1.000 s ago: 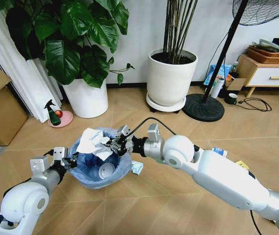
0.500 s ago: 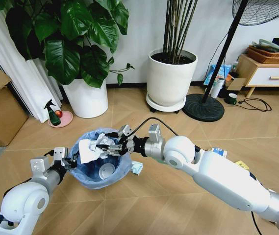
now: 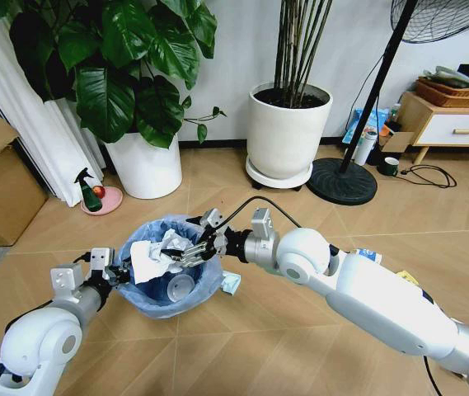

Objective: Pick up the trash bin and place the garbage on the floor into it.

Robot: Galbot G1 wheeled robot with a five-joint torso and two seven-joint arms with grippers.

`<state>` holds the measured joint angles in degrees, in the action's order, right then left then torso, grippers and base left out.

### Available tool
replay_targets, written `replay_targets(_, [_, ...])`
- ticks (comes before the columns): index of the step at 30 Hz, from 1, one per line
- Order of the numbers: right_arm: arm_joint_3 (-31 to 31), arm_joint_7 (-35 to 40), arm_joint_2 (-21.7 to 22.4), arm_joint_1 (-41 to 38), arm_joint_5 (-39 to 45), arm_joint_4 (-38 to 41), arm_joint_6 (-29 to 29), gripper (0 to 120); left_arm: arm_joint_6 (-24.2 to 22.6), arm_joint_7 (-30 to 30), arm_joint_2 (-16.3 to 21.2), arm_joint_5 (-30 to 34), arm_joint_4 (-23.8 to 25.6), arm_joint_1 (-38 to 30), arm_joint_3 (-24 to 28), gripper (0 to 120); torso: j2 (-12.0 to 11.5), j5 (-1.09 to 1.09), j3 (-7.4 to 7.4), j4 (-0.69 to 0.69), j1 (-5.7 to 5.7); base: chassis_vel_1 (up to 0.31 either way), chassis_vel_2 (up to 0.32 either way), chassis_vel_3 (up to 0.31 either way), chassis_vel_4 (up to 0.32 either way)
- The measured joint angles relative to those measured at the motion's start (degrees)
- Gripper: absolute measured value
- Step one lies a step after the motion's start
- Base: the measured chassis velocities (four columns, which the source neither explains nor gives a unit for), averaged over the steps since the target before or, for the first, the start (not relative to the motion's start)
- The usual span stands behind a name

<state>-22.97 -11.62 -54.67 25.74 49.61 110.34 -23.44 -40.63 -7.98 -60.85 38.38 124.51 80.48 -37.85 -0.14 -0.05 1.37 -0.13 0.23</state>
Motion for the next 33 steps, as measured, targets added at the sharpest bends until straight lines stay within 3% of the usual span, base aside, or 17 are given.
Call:
replay_targets(12, [1.4,0.5,0.2,0.0,0.1,0.1,0.0,100,0.0,0.0,0.1,0.0,-0.3,-0.2,0.0,0,0.0,0.0,0.0,0.0,0.0,0.0,0.0,0.0,0.0])
replay_targets(22, [14.6,2.1,6.1,7.4,2.6,0.9,-0.3,100,0.0,0.0,-0.1,-0.1,-1.3,-0.5,-1.1,0,0.0,0.02,0.0,-0.01,0.0,0.0,0.0,0.0,0.0])
replay_targets(28, [19.2,3.3,8.7,13.9,-0.3,-3.7,0.9,100,0.0,0.1,-0.2,0.0,-1.3,-0.5,-1.3,0,0.0,0.01,0.0,-0.02,0.0,0.0,0.0,0.0,0.0])
replay_targets(33, [18.0,5.9,5.9,17.9,-6.6,-12.5,2.1,100,0.0,0.0,0.0,0.6,-1.2,-0.6,-1.3,0,0.0,0.0,0.0,0.0,0.0,0.0,0.0,0.0,0.0])
